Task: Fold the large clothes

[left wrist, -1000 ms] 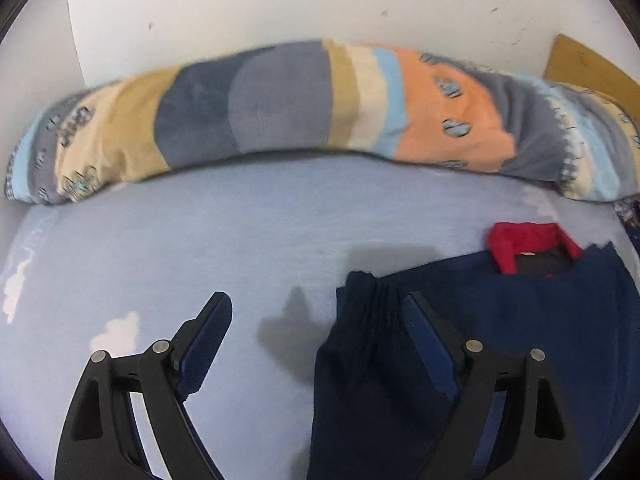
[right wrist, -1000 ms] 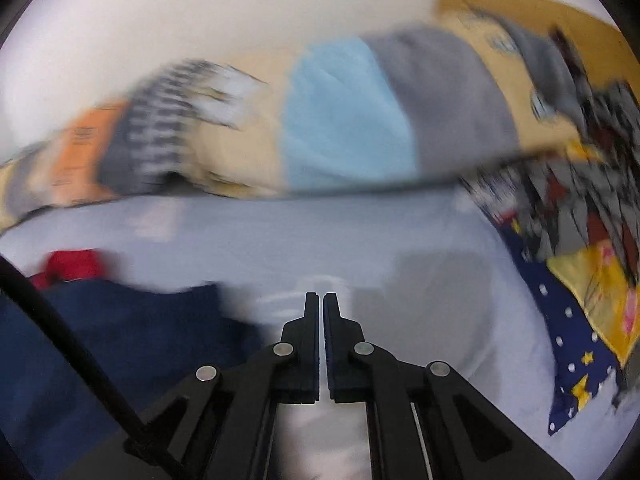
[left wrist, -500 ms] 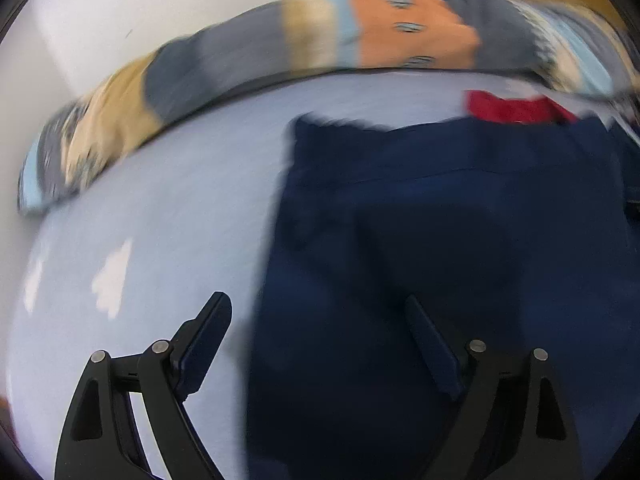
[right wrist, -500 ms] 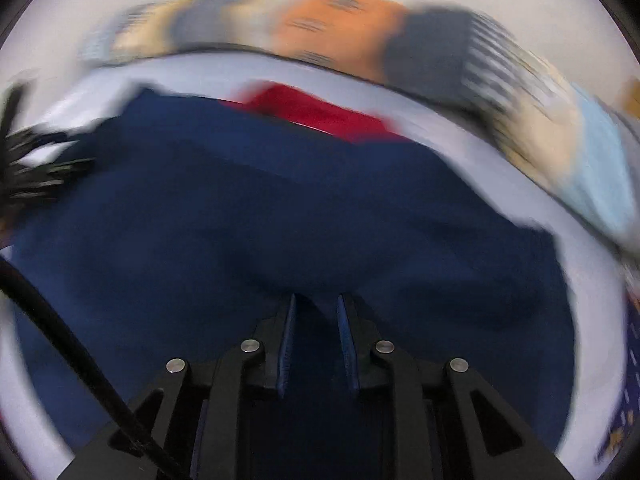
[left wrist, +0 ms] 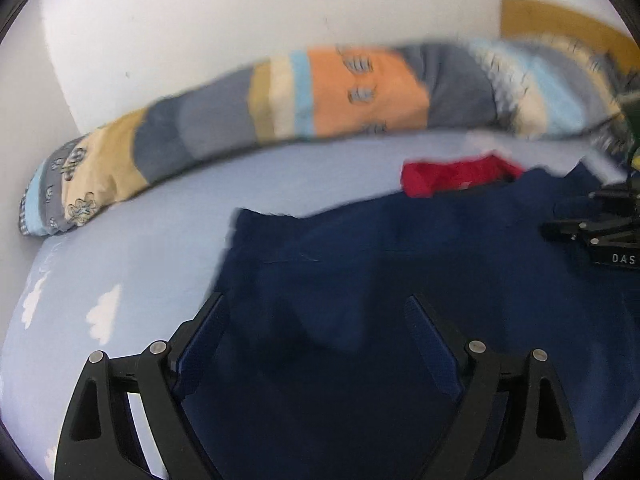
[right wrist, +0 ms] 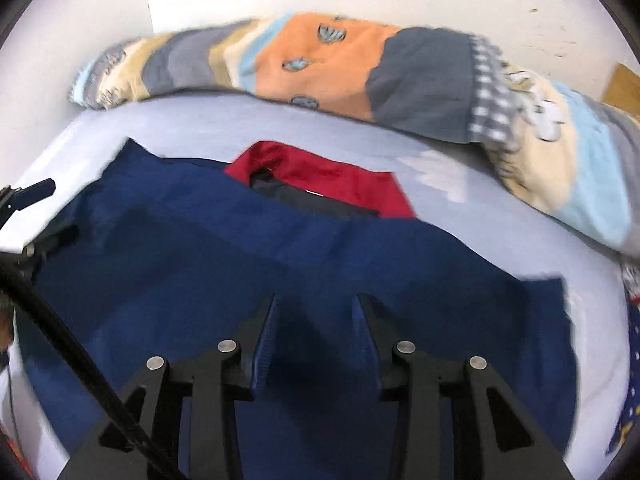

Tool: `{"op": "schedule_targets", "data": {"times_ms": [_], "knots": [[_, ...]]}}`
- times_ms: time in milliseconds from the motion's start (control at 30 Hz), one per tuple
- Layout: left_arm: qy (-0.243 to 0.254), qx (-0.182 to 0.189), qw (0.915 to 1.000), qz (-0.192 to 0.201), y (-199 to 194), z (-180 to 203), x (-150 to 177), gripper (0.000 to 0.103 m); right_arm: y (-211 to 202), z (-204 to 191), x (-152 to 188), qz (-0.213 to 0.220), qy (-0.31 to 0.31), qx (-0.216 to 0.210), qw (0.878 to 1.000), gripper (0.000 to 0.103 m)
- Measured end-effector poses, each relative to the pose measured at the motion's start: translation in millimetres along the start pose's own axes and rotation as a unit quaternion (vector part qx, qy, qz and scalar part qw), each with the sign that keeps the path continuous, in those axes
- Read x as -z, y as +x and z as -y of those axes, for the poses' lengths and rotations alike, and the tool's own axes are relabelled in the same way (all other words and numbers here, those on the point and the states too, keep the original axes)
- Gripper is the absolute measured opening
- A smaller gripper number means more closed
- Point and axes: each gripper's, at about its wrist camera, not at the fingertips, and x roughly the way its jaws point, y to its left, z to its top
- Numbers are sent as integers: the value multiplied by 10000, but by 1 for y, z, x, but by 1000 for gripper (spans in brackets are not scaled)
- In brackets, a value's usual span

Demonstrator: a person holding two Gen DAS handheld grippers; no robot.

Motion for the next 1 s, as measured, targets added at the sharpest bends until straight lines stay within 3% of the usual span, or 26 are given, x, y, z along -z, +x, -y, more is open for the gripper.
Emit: {"op": "schedule_targets", "data": {"times_ms": [67,133,167,200,267,333,400,433,467,533,667,700,800,967,1000], "knots": [[35,-384,9989,-251,23,4,-2,89,25,26,4,-366,471,-85,9982,35],[-38,-388,9977,-555,43,-2,2,89,25,59,13,-400,782,-163,9960,8],[-121,-389,9977,-545,43,-8,4,89,21,78,20,-434,919,-7,9948,4],[-199,-414,9975,-544,39,-15,7,89,17,89,27,-493,992,161,9937,4],[-282,-534,9967,-547,30,-26,13,89,6,122,43,-597,1084,953,9877,4],[-329,-540,9970,-448,9,-33,22,89,-10,138,53,-658,1181,1215,9833,4],[-291,-452,9981,-286,-16,-32,32,89,-35,129,60,-557,1050,1605,9799,15],[-254,-325,9990,-181,-29,-30,36,89,-47,114,63,-398,859,1492,9843,15],[-243,-198,9994,-112,-40,-25,40,89,-63,93,65,-177,725,1088,9913,15],[-251,-23,9997,-16,-56,-13,48,89,-77,46,73,-44,380,252,9990,26],[-217,66,9995,-222,-58,2,66,89,-68,-28,100,-365,-104,-783,9962,27],[-215,1,9991,-371,-54,0,73,89,-64,-34,108,-446,-178,-766,9959,27],[-405,-103,9973,-608,-44,-20,94,91,-63,-11,129,-453,-48,-638,9969,27],[-1218,-7,9882,-924,-41,-77,127,98,-73,105,158,-481,1187,49,9918,26],[-1367,51,9859,-958,-42,-87,134,100,-77,119,163,-466,1323,5,9901,13]]}}
